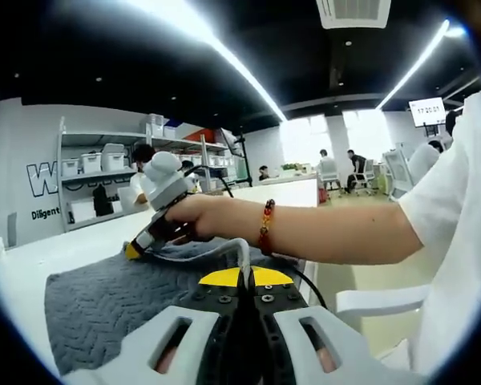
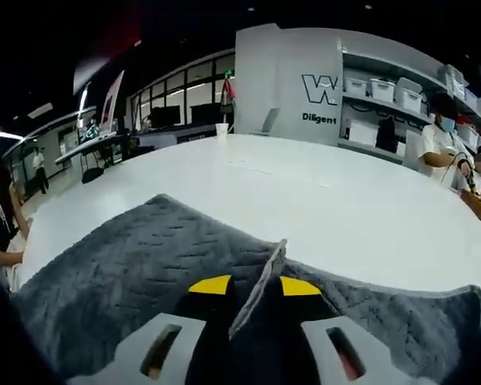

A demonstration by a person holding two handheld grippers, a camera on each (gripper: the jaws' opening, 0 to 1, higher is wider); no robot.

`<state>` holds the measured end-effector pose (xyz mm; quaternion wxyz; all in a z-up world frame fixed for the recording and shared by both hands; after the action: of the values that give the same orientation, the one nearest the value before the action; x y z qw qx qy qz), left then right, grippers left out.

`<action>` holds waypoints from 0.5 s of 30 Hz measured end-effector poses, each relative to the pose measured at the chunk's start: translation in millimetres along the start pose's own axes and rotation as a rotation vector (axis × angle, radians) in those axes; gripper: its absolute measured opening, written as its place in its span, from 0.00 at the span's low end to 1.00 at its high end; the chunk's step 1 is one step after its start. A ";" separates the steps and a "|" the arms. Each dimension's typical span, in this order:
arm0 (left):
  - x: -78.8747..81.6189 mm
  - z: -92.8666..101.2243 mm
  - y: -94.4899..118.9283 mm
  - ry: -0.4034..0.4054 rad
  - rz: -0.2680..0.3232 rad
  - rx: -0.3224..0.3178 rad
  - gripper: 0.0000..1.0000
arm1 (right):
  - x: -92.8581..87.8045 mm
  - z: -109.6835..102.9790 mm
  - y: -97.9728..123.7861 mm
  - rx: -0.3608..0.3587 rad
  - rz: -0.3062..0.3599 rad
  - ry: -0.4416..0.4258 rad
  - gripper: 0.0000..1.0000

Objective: Open the folded towel by lifting each exposed corner and separating the folded layers until the towel lies flat within the target outline without major curled edges

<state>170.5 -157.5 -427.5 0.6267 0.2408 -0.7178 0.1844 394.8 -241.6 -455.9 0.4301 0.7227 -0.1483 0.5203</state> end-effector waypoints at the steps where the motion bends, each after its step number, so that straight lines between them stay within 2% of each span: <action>1: -0.1 0.0 0.1 0.000 -0.001 0.001 0.01 | 0.2 0.3 -0.3 -0.001 0.003 0.000 0.14; 7: -1.4 0.4 1.1 -0.006 -0.002 0.002 0.01 | 3.9 13.1 -9.6 -0.018 0.022 -0.014 0.13; 10: -1.5 0.8 1.2 -0.007 -0.003 0.000 0.01 | 6.0 16.8 -13.9 -0.006 0.053 -0.079 0.11; 15: -1.2 0.3 1.3 -0.004 -0.002 0.001 0.01 | 7.8 17.8 -14.5 -0.008 0.051 -0.065 0.10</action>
<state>169.6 -156.5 -428.7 0.6253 0.2424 -0.7187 0.1835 418.7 -245.2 -457.4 0.4147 0.7334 -0.1828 0.5066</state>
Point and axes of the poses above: the point that each gripper's makers call its tool centre point, and the gripper's own axes: y roughly backward along the fingers, z roughly to its right, x roughly out of its top, the point moved 4 cm from there along y, roughly backward along the fingers, and after that the axes turned 12 degrees about x, right-handed, at the moved point
